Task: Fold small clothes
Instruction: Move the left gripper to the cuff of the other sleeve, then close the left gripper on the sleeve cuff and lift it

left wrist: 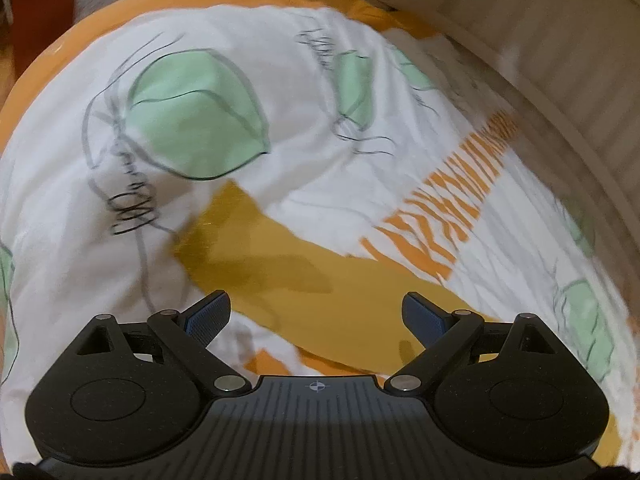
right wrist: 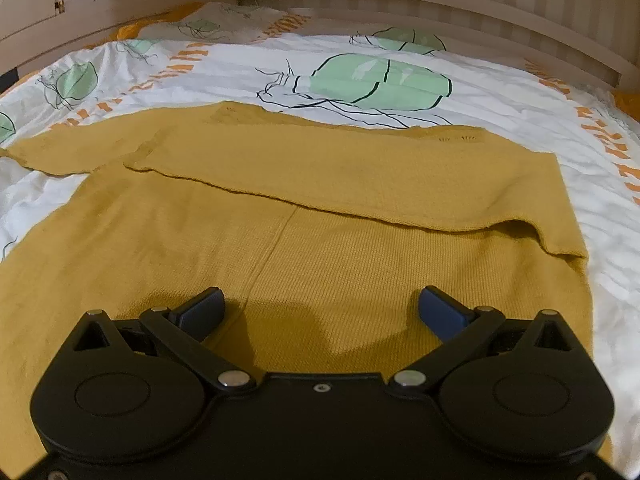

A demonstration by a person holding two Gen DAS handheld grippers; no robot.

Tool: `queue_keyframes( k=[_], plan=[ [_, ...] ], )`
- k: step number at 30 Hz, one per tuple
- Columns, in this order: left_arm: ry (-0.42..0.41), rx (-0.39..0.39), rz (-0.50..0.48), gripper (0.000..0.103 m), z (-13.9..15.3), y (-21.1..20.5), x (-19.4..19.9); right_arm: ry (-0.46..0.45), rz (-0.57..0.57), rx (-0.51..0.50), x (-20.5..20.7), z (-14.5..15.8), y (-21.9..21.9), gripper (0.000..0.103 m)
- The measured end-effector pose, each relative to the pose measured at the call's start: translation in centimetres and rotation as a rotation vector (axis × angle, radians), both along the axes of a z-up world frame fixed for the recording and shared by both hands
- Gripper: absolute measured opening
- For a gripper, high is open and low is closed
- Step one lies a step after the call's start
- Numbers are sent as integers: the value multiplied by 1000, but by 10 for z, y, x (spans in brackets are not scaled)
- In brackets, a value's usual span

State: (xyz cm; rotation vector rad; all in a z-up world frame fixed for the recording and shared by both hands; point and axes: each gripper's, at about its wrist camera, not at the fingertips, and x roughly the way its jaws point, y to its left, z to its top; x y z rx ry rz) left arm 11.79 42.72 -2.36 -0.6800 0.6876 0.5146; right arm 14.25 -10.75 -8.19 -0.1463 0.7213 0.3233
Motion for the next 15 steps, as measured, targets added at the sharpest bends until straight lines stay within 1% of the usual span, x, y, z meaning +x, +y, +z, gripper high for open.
queue_keyframes(
  k=[5,7,10,15],
  plan=[
    [13,-28,44,93,-9,22,-10,71,-63,3,9,8,6,103],
    [11,-41,53,93,-12,29,-13,82,-76,23,12,12,11,102],
    [3,-63,72,93,-15,39,-15,72,-48,57,10,19,25,102],
    [12,-49,71,93,-20,45,-5,49,55,89,4,30,57,102]
  ],
)
